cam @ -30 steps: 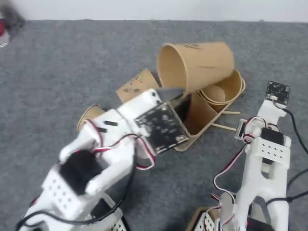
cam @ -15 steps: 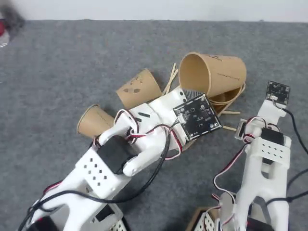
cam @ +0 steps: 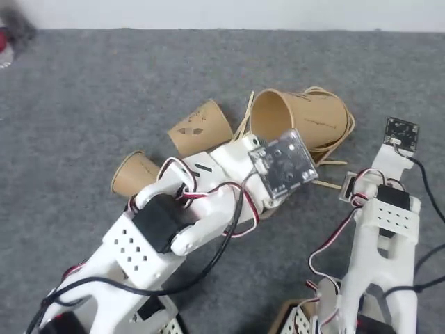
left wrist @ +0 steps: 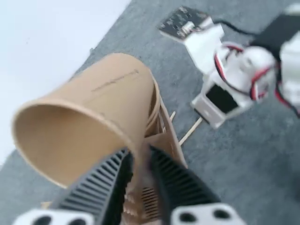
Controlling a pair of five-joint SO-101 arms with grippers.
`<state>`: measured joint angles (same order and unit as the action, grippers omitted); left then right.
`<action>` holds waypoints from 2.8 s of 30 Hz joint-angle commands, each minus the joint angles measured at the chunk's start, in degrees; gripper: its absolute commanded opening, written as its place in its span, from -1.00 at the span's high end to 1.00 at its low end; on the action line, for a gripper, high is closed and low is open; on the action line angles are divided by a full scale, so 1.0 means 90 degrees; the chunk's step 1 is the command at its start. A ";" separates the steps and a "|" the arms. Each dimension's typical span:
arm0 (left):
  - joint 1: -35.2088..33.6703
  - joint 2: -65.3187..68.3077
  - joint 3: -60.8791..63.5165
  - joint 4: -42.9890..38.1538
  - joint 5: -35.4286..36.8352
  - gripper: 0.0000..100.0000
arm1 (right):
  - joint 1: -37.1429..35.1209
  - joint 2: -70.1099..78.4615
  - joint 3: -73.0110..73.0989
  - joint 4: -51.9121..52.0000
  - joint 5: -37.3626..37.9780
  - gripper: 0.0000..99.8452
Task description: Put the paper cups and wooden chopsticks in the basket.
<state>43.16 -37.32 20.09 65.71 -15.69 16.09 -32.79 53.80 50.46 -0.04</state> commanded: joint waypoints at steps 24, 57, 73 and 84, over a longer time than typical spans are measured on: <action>-0.0117 0.0801 -0.2105 -0.0635 0.1153 0.70 | 0.0073 -0.0220 -0.0059 -0.0132 0.0176 0.52; -0.5871 -0.7492 0.5543 0.0244 0.1387 0.70 | -0.2105 -0.2789 -0.4386 0.3053 0.1621 0.99; -0.5929 -0.6193 0.6618 -0.1084 0.1651 0.70 | -0.2076 -0.0542 -0.4122 0.2886 0.1358 0.99; -0.6017 -0.6193 0.6901 -0.1114 0.1680 0.69 | -0.2232 -0.0454 -0.5470 0.3492 0.1231 0.99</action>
<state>-10.90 -93.32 82.24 57.01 -1.27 -2.64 -36.22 12.40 79.47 11.82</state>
